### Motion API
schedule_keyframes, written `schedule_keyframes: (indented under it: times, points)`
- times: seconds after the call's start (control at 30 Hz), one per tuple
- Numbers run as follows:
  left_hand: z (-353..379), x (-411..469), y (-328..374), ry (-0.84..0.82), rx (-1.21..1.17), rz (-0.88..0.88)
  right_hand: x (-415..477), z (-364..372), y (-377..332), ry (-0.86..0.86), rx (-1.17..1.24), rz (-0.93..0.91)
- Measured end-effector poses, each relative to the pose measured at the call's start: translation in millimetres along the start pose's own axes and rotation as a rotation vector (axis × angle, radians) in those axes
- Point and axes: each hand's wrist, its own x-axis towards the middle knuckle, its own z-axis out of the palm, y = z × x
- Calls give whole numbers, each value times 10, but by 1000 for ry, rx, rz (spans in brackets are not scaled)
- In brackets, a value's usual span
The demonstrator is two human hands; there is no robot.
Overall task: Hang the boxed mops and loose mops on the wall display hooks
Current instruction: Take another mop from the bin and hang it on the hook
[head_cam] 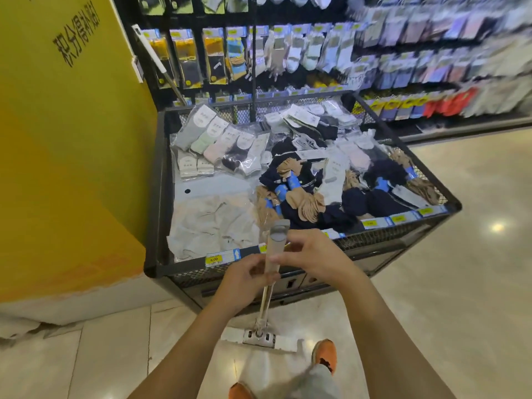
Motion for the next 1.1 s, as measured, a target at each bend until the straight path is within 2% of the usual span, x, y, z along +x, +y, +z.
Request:
schedule_keyframes:
  times: [0.27, 0.5, 0.77, 1.1]
  points:
    - [238, 52, 825, -54, 47, 161, -447, -580, -355, 184, 121, -105]
    - [681, 242, 1697, -97, 42, 248, -808, -1267, -497, 489, 241, -202]
    - [1566, 411, 2489, -207, -73, 293, -1321, -2090, -340, 768, 288, -247]
    - [2864, 563, 3162, -381, -43, 411, -2142, -3083, 54, 937, 266, -217]
